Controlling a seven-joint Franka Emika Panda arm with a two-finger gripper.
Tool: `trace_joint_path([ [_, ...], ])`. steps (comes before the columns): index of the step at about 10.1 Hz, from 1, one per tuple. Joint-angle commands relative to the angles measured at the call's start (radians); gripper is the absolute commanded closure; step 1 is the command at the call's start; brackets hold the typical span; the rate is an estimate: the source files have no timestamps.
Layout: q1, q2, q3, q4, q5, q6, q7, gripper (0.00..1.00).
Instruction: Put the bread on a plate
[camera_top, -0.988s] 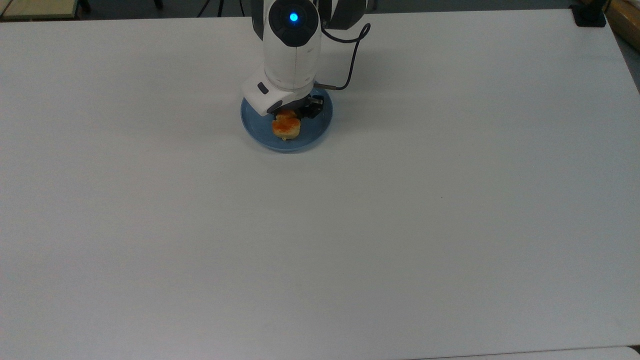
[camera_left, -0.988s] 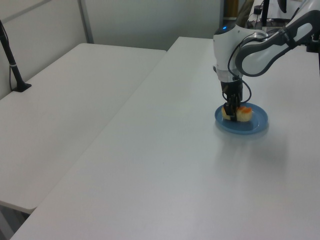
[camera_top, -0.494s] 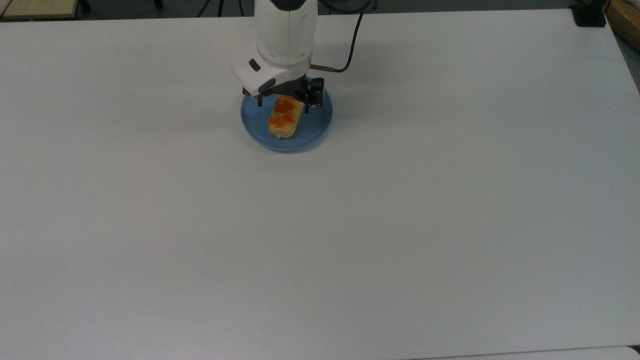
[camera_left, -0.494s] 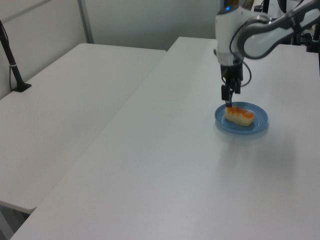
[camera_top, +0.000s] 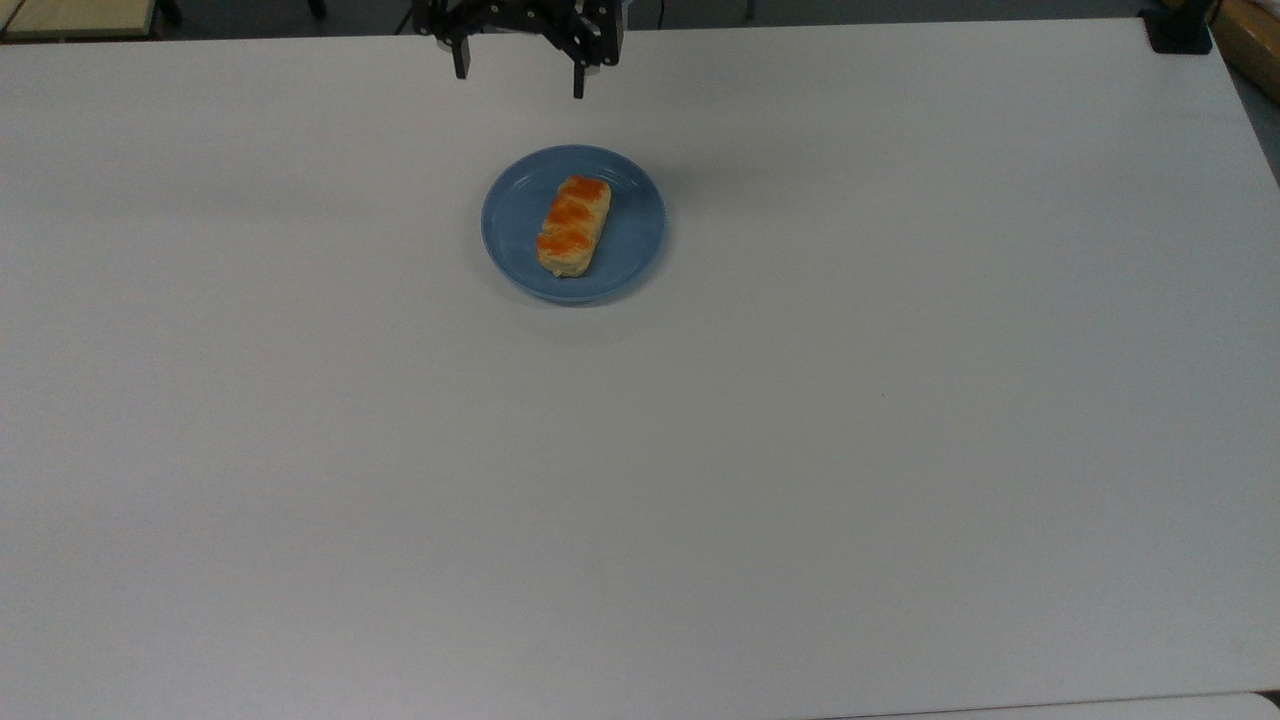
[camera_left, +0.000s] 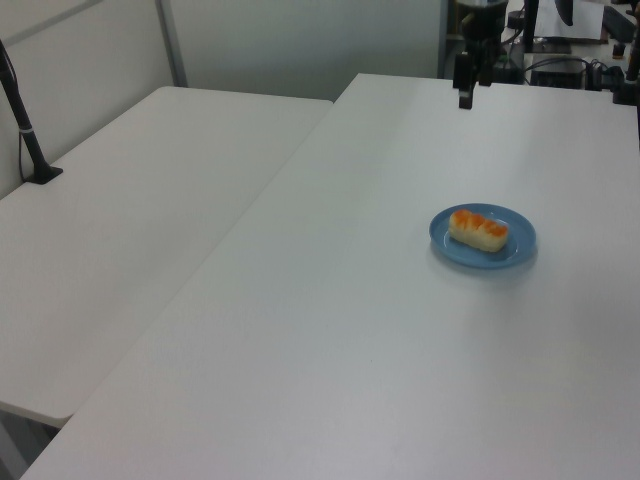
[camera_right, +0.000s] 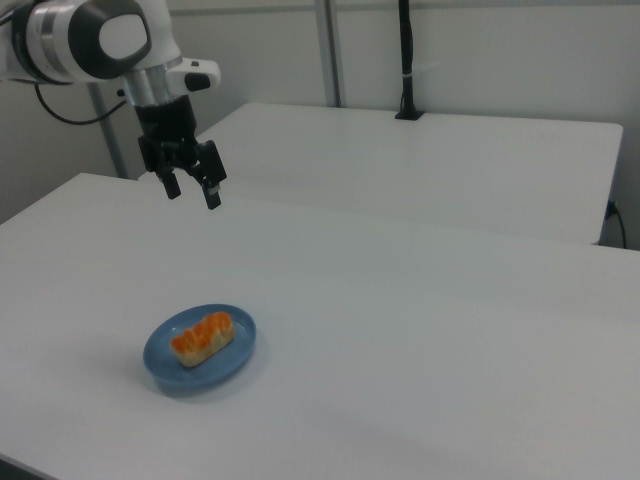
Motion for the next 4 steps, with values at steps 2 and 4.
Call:
trace_joint_path([
  [2, -0.010, 0.001, -0.048, 0.038, 0.015, -0.041, -0.067, 0.00],
  [4, -0.036, -0.003, -0.048, 0.038, 0.051, -0.044, -0.069, 0.00],
])
